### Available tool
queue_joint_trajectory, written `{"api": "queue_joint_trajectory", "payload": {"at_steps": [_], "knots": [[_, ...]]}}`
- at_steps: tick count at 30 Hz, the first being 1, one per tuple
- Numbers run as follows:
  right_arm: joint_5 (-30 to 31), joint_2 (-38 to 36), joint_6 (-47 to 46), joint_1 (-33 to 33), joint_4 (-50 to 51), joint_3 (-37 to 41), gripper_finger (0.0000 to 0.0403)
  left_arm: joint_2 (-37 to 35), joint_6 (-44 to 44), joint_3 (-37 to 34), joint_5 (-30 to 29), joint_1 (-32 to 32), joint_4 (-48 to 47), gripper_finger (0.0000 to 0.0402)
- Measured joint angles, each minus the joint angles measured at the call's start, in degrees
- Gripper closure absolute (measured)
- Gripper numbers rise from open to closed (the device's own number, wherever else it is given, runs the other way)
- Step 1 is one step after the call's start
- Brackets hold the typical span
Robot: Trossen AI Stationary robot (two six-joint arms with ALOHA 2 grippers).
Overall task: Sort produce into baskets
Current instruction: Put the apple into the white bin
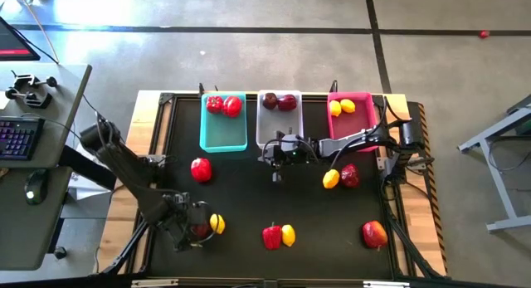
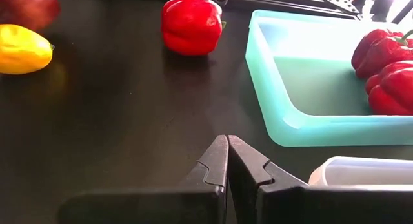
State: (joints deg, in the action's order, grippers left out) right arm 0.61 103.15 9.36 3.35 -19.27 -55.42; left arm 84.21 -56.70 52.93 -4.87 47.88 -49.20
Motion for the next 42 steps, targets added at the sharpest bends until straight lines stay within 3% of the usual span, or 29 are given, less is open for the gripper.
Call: {"api": "queue_joint_trajectory", "payload": {"at_steps": [6,11,18,22,27,32,37,42], "knots": [[0.01,-0.07,1.64,0.40,-0.18,0.00,0.0403,-7.22,1.51,0.01,-1.90,-3.08,-6.36,0.0198],[-0.02,-0.46,3.48,2.30,-1.10,0.00,0.0403,-14.35,9.44,-1.43,-6.34,-10.73,-7.13,0.0199],[-4.78,-0.48,2.73,7.20,-5.08,0.00,0.0403,-21.56,31.59,-5.88,-6.75,-30.95,3.87,0.0199],[-5.67,-0.50,2.69,9.24,-8.04,0.00,0.0403,-22.07,44.99,-7.58,-0.40,-44.77,17.04,0.0199],[-5.59,-0.50,2.48,12.18,-9.88,0.00,0.0403,-18.85,55.35,-8.62,7.93,-60.10,33.01,0.0200],[-2.57,-1.82,0.54,15.44,-9.23,0.00,0.0403,-12.40,58.25,-8.66,15.67,-71.76,45.39,0.0200],[6.52,-5.47,1.50,17.40,-4.16,0.00,0.0403,-3.74,56.23,-8.66,22.85,-79.61,56.53,0.0200],[13.47,-9.59,1.91,18.22,4.39,0.00,0.0403,5.48,52.27,-6.85,26.92,-82.94,63.74,0.0200]]}}
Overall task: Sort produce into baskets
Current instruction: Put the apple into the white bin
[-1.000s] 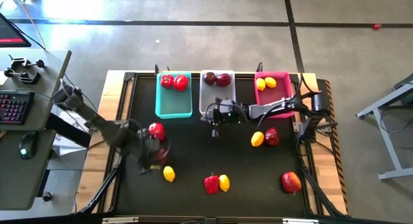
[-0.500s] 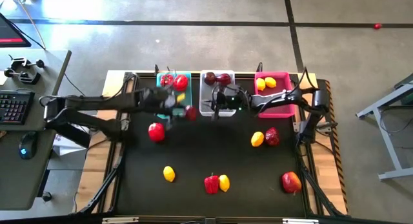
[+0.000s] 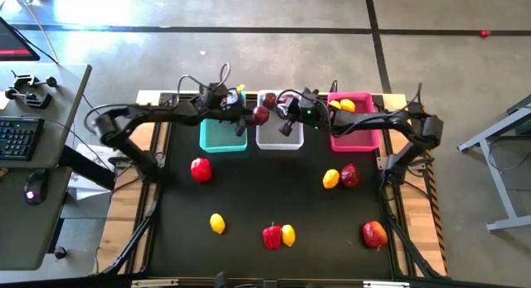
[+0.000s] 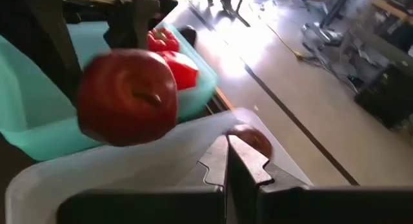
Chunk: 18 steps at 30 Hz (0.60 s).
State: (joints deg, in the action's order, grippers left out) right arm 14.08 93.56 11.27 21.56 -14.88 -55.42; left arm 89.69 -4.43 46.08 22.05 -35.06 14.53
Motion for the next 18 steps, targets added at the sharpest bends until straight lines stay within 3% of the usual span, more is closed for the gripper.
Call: {"api": "queue_joint_trajectory", "payload": {"at_steps": [7,14,18], "knots": [[0.36,-1.49,-1.19,-0.07,3.56,0.00,0.0403,9.28,2.82,9.66,-0.80,1.29,-2.98,0.0200],[1.43,-1.49,-1.16,-0.04,5.99,0.00,0.0403,16.33,10.66,19.35,-10.86,1.77,-14.91,0.0200],[1.58,-1.49,-0.95,-0.04,6.89,0.00,0.0403,18.66,12.19,21.77,-11.24,2.19,-16.06,0.0200]]}}
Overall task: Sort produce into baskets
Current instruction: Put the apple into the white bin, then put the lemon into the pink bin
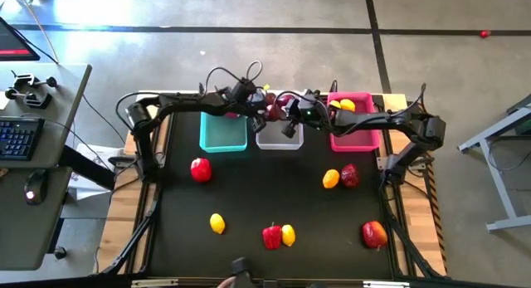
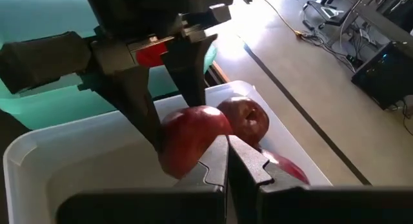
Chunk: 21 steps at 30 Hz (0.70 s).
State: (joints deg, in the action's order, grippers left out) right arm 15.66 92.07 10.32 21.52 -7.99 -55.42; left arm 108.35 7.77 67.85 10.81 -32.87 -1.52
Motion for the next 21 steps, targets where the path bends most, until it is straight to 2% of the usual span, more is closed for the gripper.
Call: {"api": "queue_joint_trajectory", "payload": {"at_steps": [5,12,18,21], "knots": [[0.02,0.00,0.04,0.30,2.27,0.00,0.0403,0.53,1.47,0.88,-0.93,0.19,-0.49,0.0188],[0.14,0.00,0.09,0.65,4.64,0.00,0.0403,0.53,1.50,0.88,-5.20,1.18,-0.98,0.0141],[-4.75,0.00,-0.28,0.63,4.16,0.00,0.0403,0.53,2.07,0.88,-6.54,1.17,-3.20,0.0126],[-5.18,0.00,-2.94,0.63,3.71,0.00,0.0403,0.36,2.86,0.86,-6.71,1.17,-3.45,0.0126]]}}
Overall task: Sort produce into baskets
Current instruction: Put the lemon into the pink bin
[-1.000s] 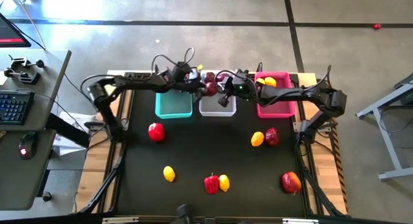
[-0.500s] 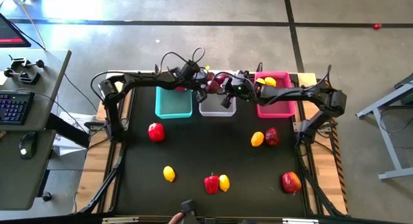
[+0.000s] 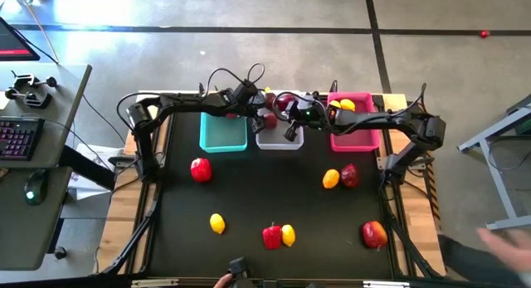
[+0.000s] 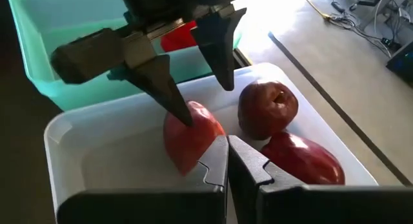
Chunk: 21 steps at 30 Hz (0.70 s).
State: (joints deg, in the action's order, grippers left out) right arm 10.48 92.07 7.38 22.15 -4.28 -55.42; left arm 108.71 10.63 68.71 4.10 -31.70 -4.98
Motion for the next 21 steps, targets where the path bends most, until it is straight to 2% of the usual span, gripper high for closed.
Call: {"api": "queue_joint_trajectory", "payload": {"at_steps": [3,5,12,15,19,21], "knots": [[0.00,0.00,-1.23,0.00,-0.19,0.00,0.0403,-1.41,0.02,-0.12,-0.20,0.00,-0.51,0.0141],[0.00,0.02,-0.49,0.00,-0.17,0.00,0.0403,-3.39,-0.66,-1.87,-0.25,0.31,1.16,0.0169],[0.02,0.02,0.43,-0.04,-0.40,0.00,0.0403,-11.67,-1.50,-15.50,0.34,1.52,18.97,0.0331],[0.07,0.04,0.10,-0.46,-1.98,0.00,0.0403,-14.66,-3.06,-20.75,0.49,2.00,24.75,0.0386],[1.97,0.04,-3.07,-2.72,-5.57,0.00,0.0403,-18.77,-3.99,-27.43,0.56,3.80,32.62,0.0392],[5.11,0.04,-4.60,-4.53,-5.27,0.00,0.0403,-21.04,-4.54,-30.77,0.68,4.86,36.49,0.0391]]}}
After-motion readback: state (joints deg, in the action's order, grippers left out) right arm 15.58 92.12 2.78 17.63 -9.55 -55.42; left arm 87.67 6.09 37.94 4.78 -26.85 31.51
